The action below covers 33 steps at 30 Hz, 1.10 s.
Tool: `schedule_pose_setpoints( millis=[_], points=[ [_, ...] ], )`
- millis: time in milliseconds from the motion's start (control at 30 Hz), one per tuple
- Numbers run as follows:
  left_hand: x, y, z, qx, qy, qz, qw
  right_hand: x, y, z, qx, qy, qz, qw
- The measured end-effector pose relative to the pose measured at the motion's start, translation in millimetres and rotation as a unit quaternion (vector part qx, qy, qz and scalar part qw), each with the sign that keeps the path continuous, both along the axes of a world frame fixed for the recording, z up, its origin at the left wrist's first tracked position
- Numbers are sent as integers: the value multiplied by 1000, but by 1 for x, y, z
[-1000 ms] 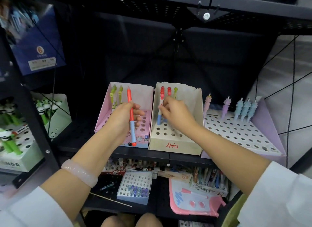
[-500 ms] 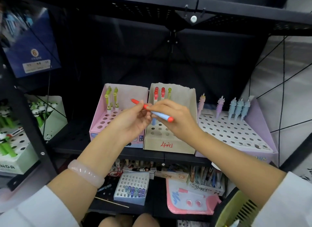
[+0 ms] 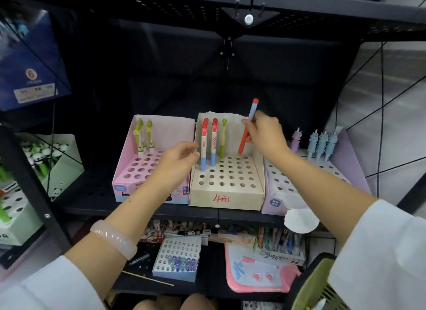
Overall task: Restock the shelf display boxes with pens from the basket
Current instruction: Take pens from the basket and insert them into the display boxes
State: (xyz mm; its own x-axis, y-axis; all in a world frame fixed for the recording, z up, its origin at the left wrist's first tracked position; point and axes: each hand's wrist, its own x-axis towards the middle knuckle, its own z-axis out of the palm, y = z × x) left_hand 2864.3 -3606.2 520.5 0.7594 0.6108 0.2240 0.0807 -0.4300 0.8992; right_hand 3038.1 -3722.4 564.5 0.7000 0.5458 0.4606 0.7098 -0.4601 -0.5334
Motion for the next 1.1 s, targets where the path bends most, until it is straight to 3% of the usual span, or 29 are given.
schedule_pose_setpoints(
  millis=[333, 533, 667, 833, 1000, 1100],
  points=[
    [1, 2, -3, 0, 2, -21, 1000, 7, 31, -7, -263, -11, -80, 961],
    [-2, -5, -3, 19, -30, 4, 999, 6, 11, 6, -156, 19, -77, 985],
    [-6, -33, -4, 51, -73, -4, 996, -20, -32, 13, -48, 108, 41, 992],
    [-5, -101, -38, 31, -40, -128, 990, -59, -118, -18, -58, 227, 169, 957],
    [-5, -173, -101, 25, 35, -216, 975, -75, -208, -105, -224, 333, 176, 899],
    [-7, -203, -133, 63, 86, -270, 957, -74, -251, -174, -394, 281, 147, 863]
  ],
)
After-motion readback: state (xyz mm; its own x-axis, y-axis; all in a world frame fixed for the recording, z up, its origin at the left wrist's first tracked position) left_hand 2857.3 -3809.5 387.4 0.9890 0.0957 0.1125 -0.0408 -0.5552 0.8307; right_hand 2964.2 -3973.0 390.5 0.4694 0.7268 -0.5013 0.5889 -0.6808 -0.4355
